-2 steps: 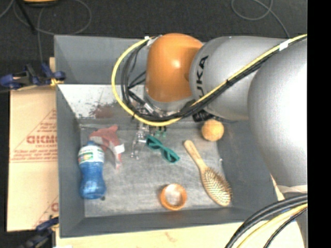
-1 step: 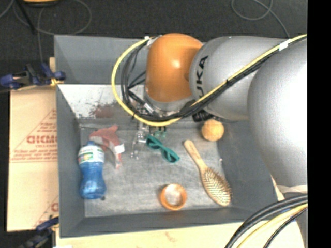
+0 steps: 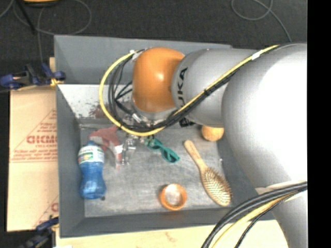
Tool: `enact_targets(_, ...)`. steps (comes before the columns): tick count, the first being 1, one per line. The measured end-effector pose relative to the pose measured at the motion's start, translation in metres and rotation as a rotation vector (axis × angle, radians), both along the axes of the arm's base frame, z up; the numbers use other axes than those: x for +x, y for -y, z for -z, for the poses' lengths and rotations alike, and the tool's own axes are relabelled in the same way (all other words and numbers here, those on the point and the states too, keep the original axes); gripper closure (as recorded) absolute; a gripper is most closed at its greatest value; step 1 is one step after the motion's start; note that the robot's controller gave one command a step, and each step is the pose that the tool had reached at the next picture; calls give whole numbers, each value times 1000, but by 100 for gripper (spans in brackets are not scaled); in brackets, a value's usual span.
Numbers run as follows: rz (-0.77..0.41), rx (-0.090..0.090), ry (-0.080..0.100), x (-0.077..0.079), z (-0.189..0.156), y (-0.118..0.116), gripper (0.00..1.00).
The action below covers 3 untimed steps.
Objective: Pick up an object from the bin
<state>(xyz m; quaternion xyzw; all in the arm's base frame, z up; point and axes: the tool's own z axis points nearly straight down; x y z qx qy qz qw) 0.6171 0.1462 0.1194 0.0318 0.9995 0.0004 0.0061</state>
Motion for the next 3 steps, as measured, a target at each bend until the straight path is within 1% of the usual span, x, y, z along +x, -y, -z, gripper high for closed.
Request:
enact_targets(1,-212,1,-1,29,46,-44,100)
enact_targets(2,-212,2,-1,29,46,-44,100)
enact_targets(3,-230,-2,-8,13,-81,-47,100)
